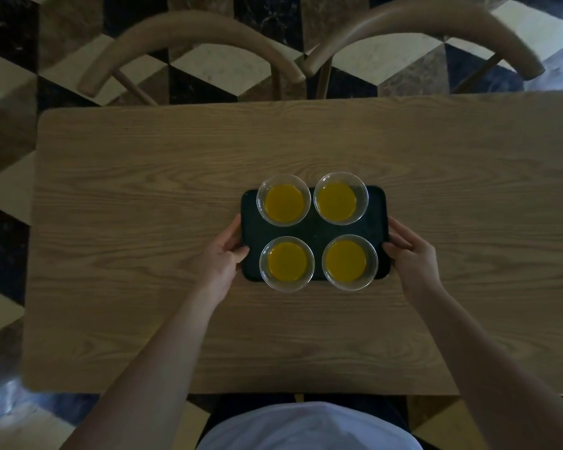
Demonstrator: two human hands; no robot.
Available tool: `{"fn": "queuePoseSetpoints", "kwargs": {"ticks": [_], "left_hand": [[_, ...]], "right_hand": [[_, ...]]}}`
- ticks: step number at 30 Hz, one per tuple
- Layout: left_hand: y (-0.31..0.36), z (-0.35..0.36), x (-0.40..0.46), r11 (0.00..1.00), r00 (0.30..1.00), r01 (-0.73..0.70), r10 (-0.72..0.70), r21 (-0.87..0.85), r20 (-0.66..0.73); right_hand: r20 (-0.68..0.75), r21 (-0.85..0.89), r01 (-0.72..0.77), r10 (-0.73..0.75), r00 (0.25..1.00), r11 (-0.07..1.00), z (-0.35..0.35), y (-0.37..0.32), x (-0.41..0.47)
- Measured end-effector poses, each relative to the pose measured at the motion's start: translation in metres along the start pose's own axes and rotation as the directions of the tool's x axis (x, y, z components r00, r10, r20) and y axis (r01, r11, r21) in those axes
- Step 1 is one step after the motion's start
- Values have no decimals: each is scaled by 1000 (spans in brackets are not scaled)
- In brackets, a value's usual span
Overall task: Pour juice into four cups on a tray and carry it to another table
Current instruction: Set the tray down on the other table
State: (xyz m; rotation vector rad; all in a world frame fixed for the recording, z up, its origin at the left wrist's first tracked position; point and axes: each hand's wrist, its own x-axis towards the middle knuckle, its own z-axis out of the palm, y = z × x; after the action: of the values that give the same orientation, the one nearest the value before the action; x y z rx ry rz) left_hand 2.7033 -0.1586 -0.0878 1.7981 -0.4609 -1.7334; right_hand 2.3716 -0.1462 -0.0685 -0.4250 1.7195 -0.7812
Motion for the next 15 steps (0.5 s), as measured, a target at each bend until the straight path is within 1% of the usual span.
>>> {"fn": "queuePoseSetpoints", "kwargs": {"ticks": [7, 15], "left_hand": [[-8, 0, -2, 999, 1000, -23, 23, 28, -1], [-22, -2, -11, 998, 1000, -18, 19, 65, -10]], "right_hand": [[-11, -14, 11, -11, 1000, 1000, -2, 0, -4], [-3, -16, 20, -20, 1000, 1000, -9, 13, -19]]}}
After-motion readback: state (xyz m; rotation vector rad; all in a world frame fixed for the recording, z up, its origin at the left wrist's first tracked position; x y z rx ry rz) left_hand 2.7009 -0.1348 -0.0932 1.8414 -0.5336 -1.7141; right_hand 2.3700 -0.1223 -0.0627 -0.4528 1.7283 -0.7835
